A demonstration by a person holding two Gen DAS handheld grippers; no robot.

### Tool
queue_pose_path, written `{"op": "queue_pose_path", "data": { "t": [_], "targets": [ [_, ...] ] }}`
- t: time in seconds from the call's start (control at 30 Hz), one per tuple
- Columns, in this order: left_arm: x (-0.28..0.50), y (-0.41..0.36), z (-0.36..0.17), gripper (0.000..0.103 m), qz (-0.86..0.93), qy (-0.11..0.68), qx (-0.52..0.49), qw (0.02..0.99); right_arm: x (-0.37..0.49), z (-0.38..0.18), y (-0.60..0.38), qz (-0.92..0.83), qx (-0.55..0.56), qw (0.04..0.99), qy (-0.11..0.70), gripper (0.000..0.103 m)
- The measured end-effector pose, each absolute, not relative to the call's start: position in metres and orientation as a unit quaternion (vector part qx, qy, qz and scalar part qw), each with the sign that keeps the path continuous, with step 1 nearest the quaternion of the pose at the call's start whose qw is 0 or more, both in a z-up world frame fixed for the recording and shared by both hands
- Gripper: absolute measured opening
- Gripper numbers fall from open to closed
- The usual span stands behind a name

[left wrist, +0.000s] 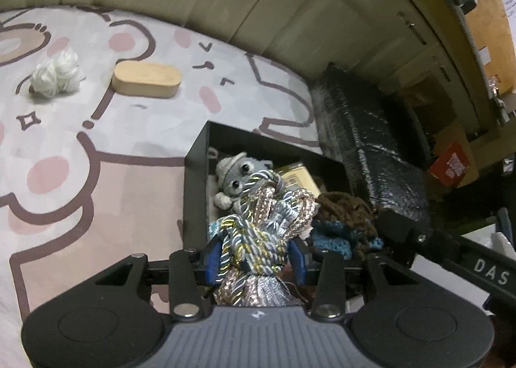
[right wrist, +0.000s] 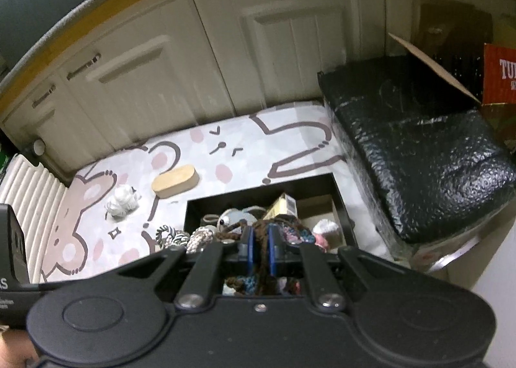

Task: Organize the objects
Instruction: 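Lower the rope and yarn bundle into the black box and open both tools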

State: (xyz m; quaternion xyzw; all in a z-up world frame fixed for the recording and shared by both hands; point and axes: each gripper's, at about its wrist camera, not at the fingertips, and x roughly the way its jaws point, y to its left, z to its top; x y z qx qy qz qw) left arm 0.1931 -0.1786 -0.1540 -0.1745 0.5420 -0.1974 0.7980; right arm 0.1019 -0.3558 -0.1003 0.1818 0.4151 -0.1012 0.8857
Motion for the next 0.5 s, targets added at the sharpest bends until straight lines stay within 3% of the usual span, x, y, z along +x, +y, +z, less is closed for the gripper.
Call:
{"op": "queue_pose_path", "data": {
  "t": [0.13, 0.5],
  "targets": [
    [0.193, -0.181, -0.152, 0.056, -0.211, 0.541, -0.164, 0.797, 0.106, -0.106, -0.356, -0.101, 0.185, 0.881, 0.423, 0.01],
    [0.19, -0.185, -0.141, 0.058, -0.201, 0.533, -0.078, 0.818, 0.115, -0.119, -0.354, -0.102, 0.188, 0.877, 0.43, 0.012]
  ]
}}
